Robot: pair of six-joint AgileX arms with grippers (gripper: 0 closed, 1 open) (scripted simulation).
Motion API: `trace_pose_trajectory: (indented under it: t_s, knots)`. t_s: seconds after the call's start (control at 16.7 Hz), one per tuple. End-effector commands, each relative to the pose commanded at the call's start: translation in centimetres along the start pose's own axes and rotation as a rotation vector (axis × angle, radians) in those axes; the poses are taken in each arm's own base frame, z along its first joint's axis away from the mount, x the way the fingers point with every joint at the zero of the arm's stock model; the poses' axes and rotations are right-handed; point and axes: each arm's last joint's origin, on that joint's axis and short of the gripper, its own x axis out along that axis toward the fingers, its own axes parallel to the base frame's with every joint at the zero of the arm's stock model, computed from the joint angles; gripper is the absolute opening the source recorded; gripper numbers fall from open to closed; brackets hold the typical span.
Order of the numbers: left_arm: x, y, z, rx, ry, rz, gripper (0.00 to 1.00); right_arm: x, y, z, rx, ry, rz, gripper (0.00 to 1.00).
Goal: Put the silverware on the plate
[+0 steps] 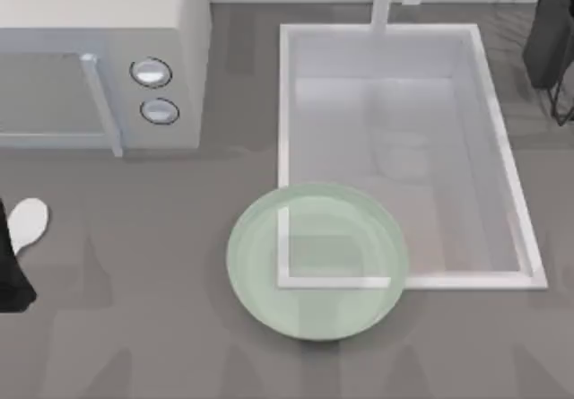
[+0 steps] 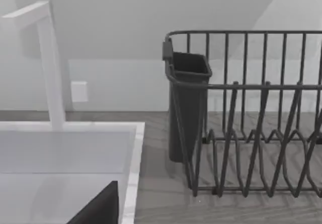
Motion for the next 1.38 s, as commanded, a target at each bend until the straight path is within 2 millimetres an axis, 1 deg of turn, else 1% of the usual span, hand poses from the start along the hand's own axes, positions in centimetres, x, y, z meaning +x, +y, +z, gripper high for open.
trace_pose_trajectory:
  t_s: [0.18, 0.3, 0.48, 0.6, 0.72, 0.84, 1.08, 1.2, 1.38]
  knots:
    - [0.0, 0.0, 0.2, 0.002, 0.01, 0.002, 1.0, 0.0, 0.0, 0.0, 0.0, 0.0, 0.0, 1.0]
    - [0.1, 0.1, 1.0, 0.012, 0.059, 0.007, 1.0, 0.0, 0.0, 0.0, 0.0, 0.0, 0.0, 1.0]
    - [0.7, 0.2, 2.8, 0.036, 0.21, 0.014, 1.0, 0.0, 0.0, 0.0, 0.0, 0.0, 0.0, 1.0]
    - [1.7, 0.4, 4.1, 0.054, 0.366, 0.015, 1.0, 0.0, 0.0, 0.0, 0.0, 0.0, 0.0, 1.0]
    - [3.4, 0.6, 4.9, 0.071, 0.561, 0.012, 1.0, 0.0, 0.0, 0.0, 0.0, 0.0, 0.0, 1.0]
    - [5.5, 0.9, 5.2, 0.084, 0.776, 0.002, 1.0, 0.0, 0.0, 0.0, 0.0, 0.0, 0.0, 1.0]
    - [10.3, 1.6, 4.7, 0.095, 1.173, -0.03, 1.0, 0.0, 0.0, 0.0, 0.0, 0.0, 0.0, 1.0]
    - [12.4, 2.1, 4.3, 0.097, 1.319, -0.047, 1.0, 0.0, 0.0, 0.0, 0.0, 0.0, 0.0, 1.0]
    - [15.0, 2.7, 3.8, 0.096, 1.472, -0.07, 1.0, 0.0, 0.0, 0.0, 0.0, 0.0, 0.0, 1.0]
